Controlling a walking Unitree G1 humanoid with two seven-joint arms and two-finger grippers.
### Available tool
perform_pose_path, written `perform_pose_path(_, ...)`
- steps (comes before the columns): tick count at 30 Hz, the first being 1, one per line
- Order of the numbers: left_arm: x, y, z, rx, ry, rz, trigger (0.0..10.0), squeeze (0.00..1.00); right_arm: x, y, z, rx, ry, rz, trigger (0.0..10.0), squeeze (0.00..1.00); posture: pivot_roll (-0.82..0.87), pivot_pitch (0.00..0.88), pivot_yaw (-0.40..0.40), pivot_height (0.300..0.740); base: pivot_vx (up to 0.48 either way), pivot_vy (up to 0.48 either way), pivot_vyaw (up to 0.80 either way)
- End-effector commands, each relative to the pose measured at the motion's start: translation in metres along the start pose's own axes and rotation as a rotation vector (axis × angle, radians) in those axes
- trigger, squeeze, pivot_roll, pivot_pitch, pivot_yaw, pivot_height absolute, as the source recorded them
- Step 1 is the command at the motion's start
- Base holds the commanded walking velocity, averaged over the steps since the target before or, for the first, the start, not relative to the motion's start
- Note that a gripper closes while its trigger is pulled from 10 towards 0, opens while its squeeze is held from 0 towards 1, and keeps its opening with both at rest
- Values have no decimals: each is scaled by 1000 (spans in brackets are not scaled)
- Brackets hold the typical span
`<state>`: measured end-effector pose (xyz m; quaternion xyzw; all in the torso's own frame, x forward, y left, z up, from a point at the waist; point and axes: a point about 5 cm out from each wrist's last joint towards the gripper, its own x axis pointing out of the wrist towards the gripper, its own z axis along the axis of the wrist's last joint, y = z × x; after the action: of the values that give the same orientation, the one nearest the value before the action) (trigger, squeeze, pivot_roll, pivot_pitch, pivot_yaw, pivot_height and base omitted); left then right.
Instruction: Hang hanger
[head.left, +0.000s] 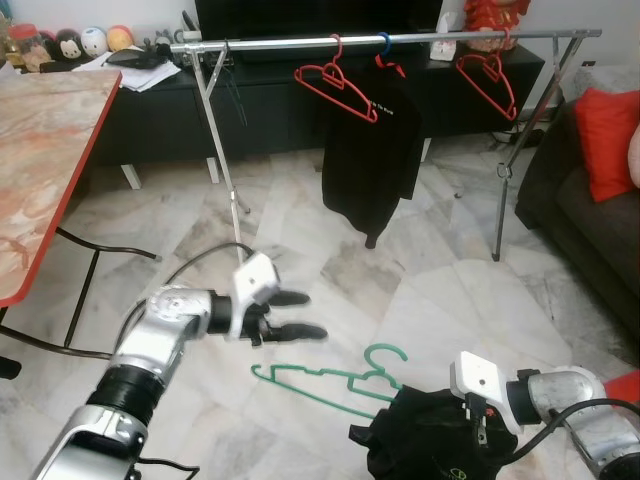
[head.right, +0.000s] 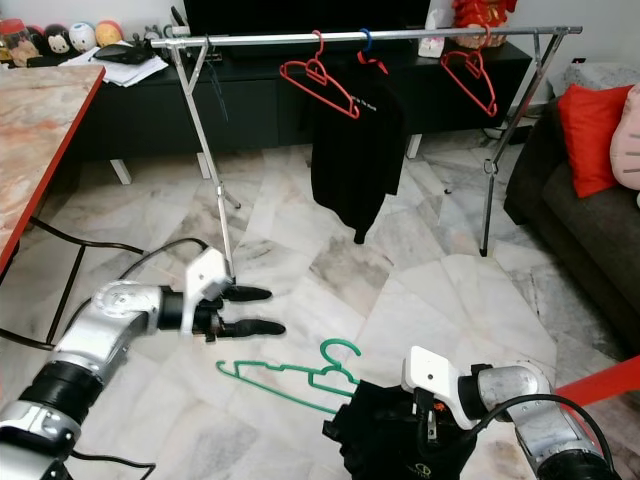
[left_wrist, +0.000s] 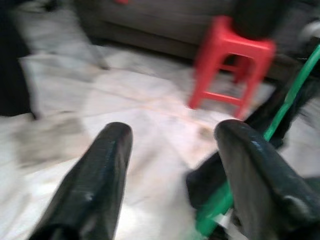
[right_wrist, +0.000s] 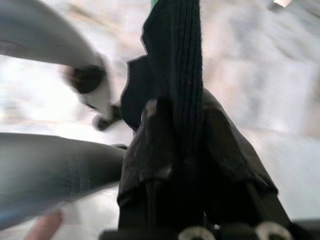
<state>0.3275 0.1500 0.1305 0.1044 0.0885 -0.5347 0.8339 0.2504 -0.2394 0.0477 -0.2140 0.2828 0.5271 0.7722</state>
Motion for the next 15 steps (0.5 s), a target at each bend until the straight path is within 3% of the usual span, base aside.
perform_pose_path(1, -8, 8, -3, -21, -24, 88, 10000, 1000, -10, -14, 4, -20, -6, -107, 0, 0, -196, 59, -26, 740, 0, 0, 0)
perform_pose_path(3, -9, 9, -5, -42, -44, 118, 10000, 1000, -12, -17, 6, -14, -18, -135, 0, 0, -193, 59, -26, 740, 0, 0, 0)
perform_pose_path(5, -7, 10, -15, -65, -70, 241, 10000, 1000, -18, -27, 13, -21, -48, -240, 0, 0, -201, 61, -24, 740, 0, 0, 0)
perform_pose_path(7, -5, 9, -20, -61, -63, 296, 10000, 1000, -21, -33, 16, -31, -48, -302, 0, 0, -201, 61, -24, 740, 0, 0, 0)
perform_pose_path(10, -1, 5, -29, -94, -64, 372, 10000, 1000, -27, -44, 35, -32, -138, -401, 0, 0, -199, 63, -22, 740, 0, 0, 0)
perform_pose_path(11, 0, 5, -31, -104, -66, 397, 10000, 722, -28, -46, 41, -41, -164, -417, 0, 0, -202, 63, -21, 740, 0, 0, 0)
perform_pose_path(12, 2, 4, -34, -113, -65, 420, 10000, 0, -28, -47, 47, -50, -183, -430, 0, 0, -205, 64, -19, 740, 0, 0, 0)
perform_pose_path(15, 5, 0, -41, -126, -52, 453, 10000, 0, -27, -47, 58, -78, -214, -438, 0, 0, -205, 62, -15, 740, 0, 0, 0)
